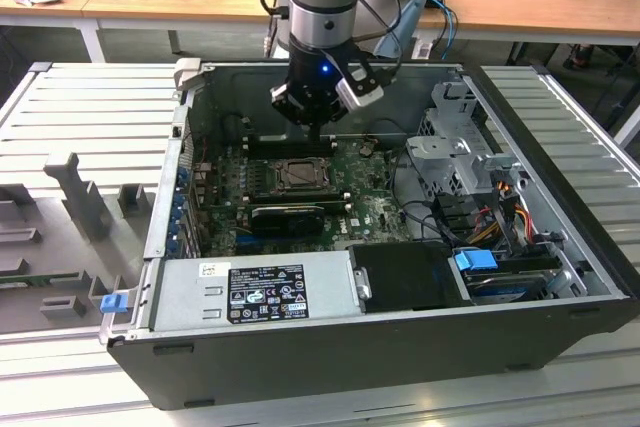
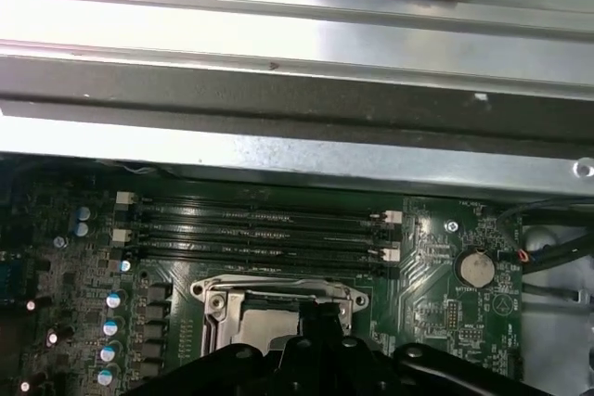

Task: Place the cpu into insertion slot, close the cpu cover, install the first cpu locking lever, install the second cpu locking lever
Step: 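Install the second cpu locking lever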

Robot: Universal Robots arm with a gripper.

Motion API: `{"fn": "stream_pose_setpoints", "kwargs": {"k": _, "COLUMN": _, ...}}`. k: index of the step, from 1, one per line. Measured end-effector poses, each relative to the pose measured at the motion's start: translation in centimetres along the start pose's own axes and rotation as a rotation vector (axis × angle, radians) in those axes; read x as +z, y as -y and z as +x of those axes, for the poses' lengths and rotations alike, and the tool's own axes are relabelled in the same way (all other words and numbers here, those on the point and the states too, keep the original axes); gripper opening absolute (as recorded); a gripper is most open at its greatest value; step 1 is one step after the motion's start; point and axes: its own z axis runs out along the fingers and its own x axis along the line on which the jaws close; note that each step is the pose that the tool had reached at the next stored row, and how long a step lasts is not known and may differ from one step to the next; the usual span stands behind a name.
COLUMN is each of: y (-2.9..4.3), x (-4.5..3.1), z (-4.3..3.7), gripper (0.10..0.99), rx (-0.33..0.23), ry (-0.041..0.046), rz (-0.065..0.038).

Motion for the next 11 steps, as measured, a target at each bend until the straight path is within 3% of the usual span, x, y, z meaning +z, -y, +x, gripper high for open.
{"fn": "stream_pose_setpoints", "kwargs": {"k": 4, "y": 0.01, "x": -0.72, "z": 0.0, "gripper": 0.106, "rx": 0.0, "ry": 0.0, "rz": 0.002}}
{"fn": "stream_pose_setpoints", "kwargs": {"k": 11, "y": 1.53, "x": -0.9, "z": 0.13, "gripper": 0.106, "rx": 0.0, "ry": -0.0002, "rz": 0.002}}
